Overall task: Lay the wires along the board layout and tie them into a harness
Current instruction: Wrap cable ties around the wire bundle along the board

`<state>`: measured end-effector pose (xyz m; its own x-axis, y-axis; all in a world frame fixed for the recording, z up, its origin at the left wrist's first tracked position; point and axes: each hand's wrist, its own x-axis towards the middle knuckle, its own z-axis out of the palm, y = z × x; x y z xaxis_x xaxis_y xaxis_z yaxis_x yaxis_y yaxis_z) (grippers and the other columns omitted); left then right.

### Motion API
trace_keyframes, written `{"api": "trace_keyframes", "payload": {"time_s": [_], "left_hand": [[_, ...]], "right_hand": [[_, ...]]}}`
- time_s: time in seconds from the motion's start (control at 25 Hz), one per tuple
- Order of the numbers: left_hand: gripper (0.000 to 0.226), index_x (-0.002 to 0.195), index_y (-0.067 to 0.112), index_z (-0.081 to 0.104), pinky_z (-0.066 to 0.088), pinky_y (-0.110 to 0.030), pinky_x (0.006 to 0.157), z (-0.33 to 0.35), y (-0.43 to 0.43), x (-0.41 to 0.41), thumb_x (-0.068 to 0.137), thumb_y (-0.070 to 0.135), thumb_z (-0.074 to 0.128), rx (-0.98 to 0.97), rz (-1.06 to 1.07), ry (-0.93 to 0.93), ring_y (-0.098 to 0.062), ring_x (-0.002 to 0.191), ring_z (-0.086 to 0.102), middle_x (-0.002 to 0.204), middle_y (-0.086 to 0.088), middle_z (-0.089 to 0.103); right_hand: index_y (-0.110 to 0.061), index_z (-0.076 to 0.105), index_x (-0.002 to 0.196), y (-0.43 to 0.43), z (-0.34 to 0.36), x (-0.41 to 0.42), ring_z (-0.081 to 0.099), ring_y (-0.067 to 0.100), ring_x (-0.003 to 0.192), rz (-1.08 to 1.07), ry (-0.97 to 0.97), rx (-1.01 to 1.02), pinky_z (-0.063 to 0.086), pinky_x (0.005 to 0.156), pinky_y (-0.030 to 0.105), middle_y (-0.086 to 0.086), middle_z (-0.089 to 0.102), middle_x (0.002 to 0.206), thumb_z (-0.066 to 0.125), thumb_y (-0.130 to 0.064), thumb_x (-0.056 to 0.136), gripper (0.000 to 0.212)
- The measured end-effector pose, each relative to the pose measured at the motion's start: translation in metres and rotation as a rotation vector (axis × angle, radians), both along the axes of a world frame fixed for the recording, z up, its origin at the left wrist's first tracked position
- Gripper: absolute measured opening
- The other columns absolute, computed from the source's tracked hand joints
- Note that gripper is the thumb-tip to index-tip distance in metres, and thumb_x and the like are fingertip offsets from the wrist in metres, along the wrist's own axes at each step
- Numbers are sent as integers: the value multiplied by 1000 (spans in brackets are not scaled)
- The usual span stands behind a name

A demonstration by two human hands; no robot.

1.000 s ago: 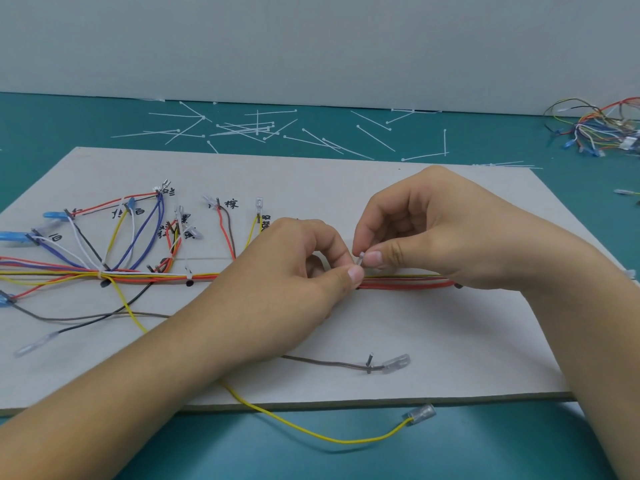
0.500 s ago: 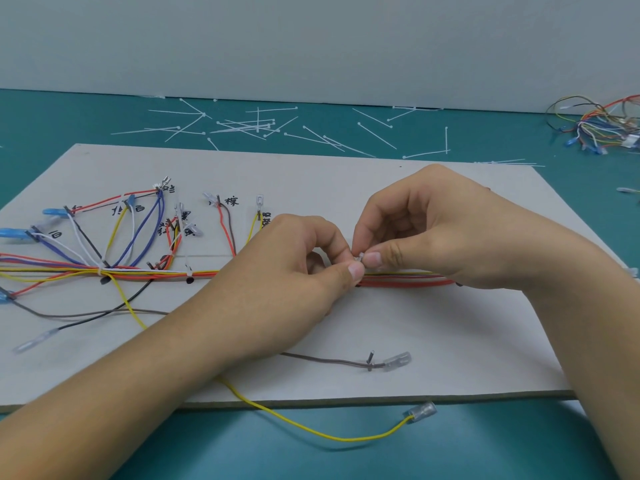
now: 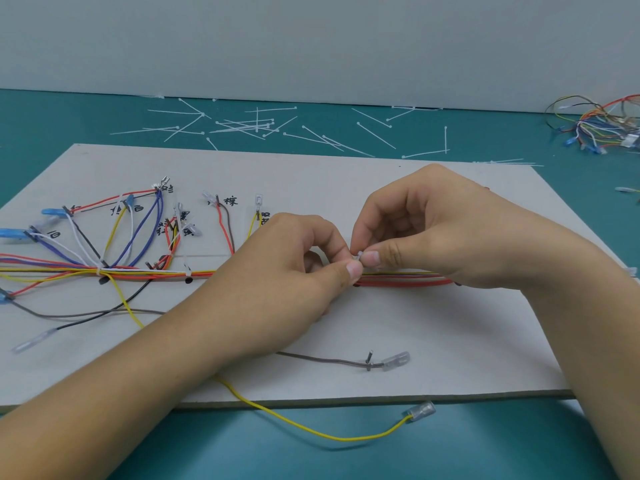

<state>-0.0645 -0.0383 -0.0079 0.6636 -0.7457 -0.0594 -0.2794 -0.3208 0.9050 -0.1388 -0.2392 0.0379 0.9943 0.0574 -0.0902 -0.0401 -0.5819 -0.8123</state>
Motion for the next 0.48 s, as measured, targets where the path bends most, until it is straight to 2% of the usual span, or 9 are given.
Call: {"api": "trace_keyframes", "payload": {"time_s": [0.24,0.48], "left_hand": [[13,82,27,66,42,-27,48,1,0,-1,95,32,69,3,6,-1,-13,42,51,51,-1,62],[16,82,28,65,41,-24,42,3,0,-3,96,36,69,3,23,18,-12,37,48,50,-1,61]], "right_hand": [[-12,77,90,0,0,-1,73,35,85,25,-2,7,57,86,58,9,78,84,78,-4,88,8],[-13,77,88,-1,0,-1,73,34,83,34,-16,3,58,83,55,9,77,82,81,-6,86,8]]}}
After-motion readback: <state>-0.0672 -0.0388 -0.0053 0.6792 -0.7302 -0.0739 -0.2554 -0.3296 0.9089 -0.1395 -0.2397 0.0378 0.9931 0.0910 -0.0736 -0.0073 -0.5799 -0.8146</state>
